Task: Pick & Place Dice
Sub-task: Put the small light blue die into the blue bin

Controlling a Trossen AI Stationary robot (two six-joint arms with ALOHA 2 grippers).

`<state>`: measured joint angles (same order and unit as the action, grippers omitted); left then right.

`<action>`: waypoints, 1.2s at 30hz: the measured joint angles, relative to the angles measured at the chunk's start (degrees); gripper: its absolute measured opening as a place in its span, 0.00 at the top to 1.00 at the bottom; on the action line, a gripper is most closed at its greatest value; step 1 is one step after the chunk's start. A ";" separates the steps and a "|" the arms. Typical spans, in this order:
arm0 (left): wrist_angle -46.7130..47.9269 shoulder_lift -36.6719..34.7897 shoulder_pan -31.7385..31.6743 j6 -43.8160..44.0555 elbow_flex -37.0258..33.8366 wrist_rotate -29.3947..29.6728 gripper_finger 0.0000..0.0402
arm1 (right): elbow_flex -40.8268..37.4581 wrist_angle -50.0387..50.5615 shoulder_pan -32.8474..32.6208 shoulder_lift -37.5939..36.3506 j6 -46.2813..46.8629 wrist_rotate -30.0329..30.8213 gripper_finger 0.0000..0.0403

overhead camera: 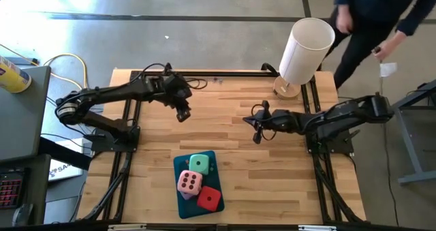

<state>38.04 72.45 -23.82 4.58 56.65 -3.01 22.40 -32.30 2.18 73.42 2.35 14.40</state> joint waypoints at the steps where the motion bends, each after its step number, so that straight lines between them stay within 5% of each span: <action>1: 0.10 -0.20 0.11 -0.08 -0.26 -0.15 0.63 | 0.03 -0.10 0.22 0.66 -0.47 -0.03 0.99; 12: 3.25 -3.39 -4.25 -7.18 -0.33 -0.63 0.63 | 0.08 -7.44 3.96 11.36 -0.77 0.21 0.79; 23: -4.34 -6.41 -10.91 -13.81 -5.85 -23.21 0.63 | 0.10 -24.91 10.69 23.44 -0.49 -5.52 0.56; 36: -19.50 -6.39 -11.29 -12.27 -16.74 -34.81 0.63 | 5.91 -32.62 17.80 37.26 -0.08 -8.58 0.57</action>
<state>18.54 66.06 -35.11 -7.70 39.90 -37.83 28.31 -64.92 19.98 110.68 2.27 5.83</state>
